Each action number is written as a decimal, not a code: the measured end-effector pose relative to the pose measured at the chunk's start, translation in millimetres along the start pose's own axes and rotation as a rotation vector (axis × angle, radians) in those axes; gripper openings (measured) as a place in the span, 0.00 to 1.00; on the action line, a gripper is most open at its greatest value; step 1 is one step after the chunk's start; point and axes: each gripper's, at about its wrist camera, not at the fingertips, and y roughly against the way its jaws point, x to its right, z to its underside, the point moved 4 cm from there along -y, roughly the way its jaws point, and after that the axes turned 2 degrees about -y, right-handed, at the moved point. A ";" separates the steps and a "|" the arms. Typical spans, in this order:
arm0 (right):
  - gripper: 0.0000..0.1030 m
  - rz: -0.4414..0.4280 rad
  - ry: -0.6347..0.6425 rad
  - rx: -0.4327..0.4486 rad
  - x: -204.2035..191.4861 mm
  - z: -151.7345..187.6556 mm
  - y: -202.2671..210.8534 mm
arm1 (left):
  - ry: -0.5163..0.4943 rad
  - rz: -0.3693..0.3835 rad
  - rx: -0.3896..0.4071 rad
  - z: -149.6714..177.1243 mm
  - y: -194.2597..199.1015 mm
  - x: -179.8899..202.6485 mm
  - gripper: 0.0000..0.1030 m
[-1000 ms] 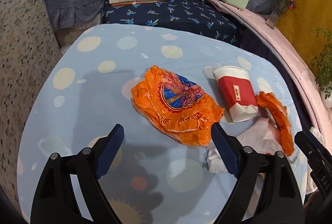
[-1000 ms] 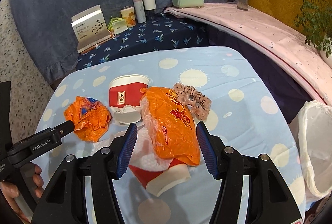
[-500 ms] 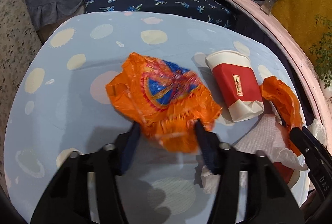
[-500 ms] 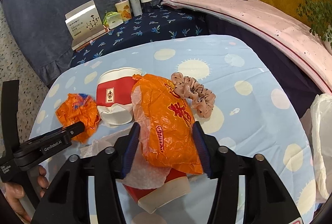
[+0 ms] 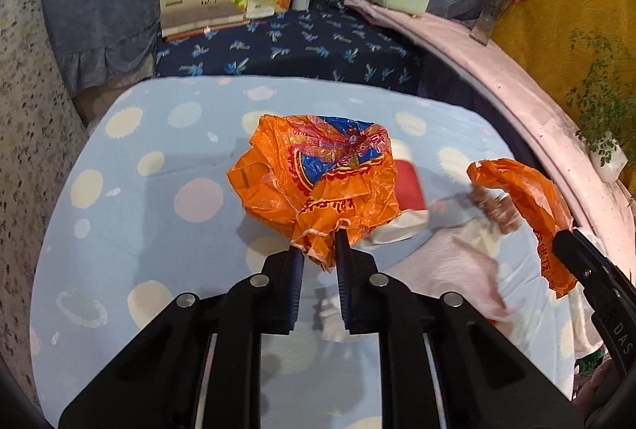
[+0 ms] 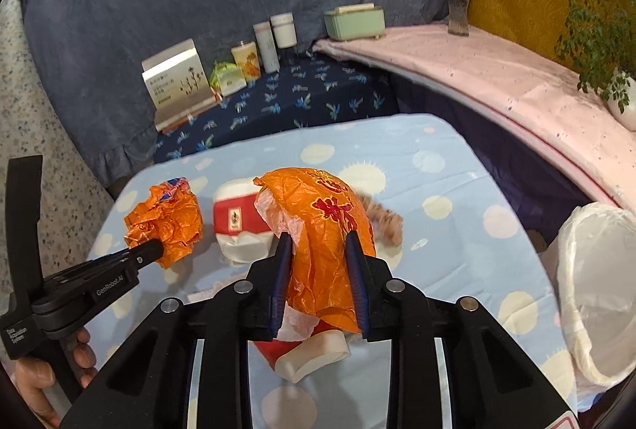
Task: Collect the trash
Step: 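Grasp the orange bag with the left tool while the right tool grasps another orange bag, then carry both orange bags to the wastebasket and release them inside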
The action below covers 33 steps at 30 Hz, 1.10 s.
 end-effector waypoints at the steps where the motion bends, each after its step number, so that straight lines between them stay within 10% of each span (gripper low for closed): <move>1: 0.25 -0.003 -0.003 0.014 0.2 -3.3 7.1 | -0.004 0.007 0.010 -2.3 5.8 4.1 0.14; 33: 0.25 0.182 -0.244 0.207 178.8 14.0 151.8 | -0.363 0.229 0.079 40.3 80.8 257.3 0.15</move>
